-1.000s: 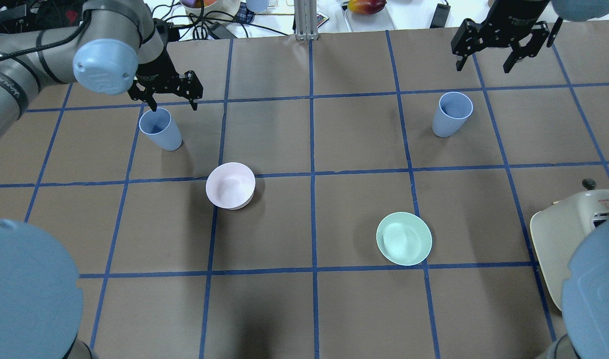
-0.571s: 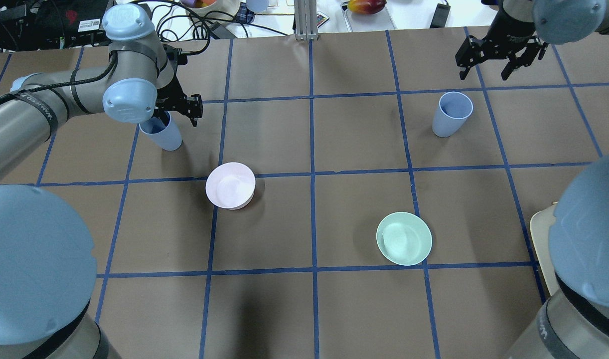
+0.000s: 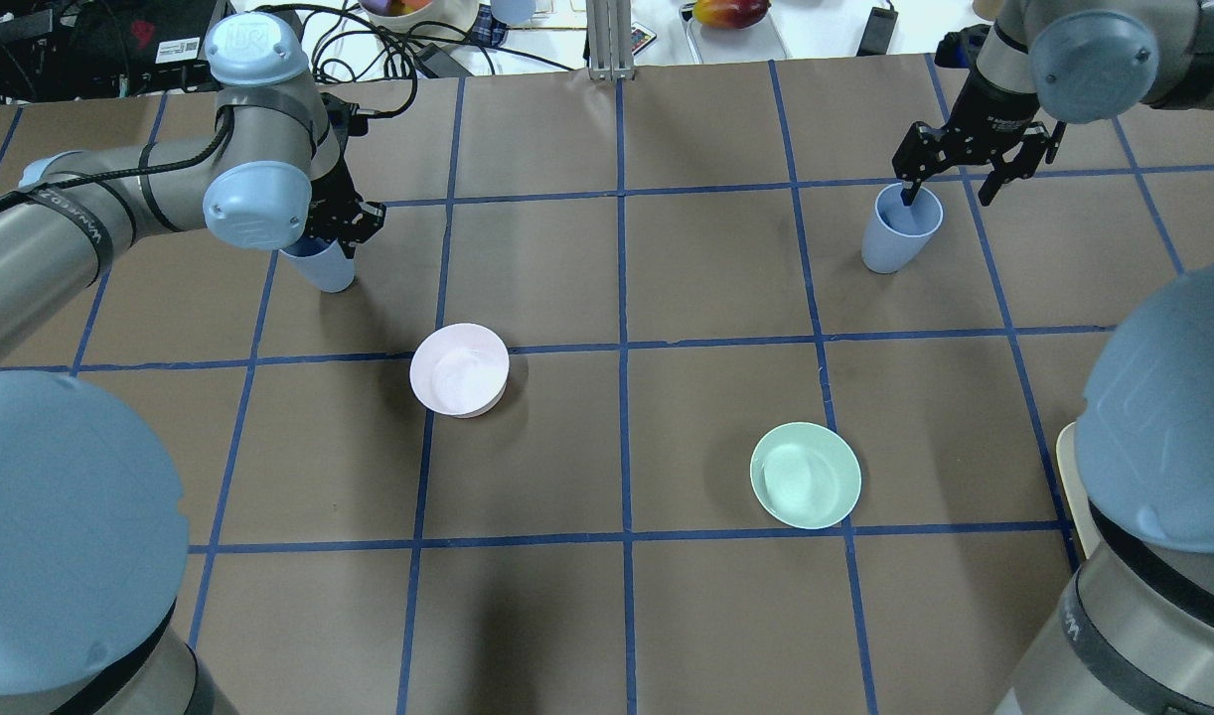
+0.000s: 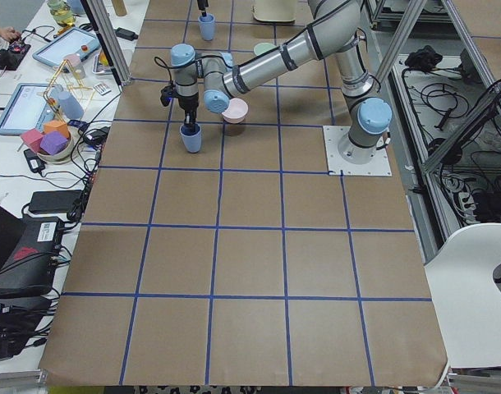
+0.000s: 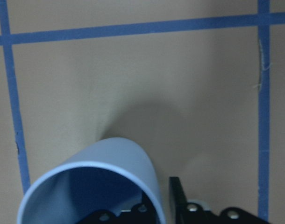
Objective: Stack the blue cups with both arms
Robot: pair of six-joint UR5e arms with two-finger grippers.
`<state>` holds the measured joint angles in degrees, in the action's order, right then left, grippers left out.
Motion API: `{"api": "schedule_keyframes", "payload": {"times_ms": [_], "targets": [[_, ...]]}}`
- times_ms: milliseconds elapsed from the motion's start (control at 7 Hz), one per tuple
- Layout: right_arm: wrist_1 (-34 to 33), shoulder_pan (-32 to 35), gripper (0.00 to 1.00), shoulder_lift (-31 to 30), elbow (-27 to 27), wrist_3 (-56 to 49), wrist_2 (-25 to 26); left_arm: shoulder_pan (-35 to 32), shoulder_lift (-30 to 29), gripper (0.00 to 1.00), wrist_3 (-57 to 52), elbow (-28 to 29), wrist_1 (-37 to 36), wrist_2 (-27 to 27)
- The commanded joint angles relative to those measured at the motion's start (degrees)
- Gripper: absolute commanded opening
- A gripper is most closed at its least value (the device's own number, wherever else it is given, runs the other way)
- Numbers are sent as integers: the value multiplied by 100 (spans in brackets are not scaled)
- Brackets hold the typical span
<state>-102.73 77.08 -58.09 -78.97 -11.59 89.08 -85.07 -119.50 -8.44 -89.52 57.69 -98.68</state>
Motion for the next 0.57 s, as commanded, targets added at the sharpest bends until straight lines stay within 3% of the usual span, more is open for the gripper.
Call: {"api": "schedule_keyframes", "payload": {"times_ms": [0,143,286,429], "targets": [[16,0,100,8,-171,7,13,-394,-3,0,131,685,301,-2],[7,0,83,17,-215,34,4,-953,-82,0,358,1387,887,94],[7,0,38,17,-258,25,4,-1490,-222,0,883,1663,1084,643],[16,0,4,17,-259,8,4,-1956,-310,0,1001,1666,1043,1049]]}}
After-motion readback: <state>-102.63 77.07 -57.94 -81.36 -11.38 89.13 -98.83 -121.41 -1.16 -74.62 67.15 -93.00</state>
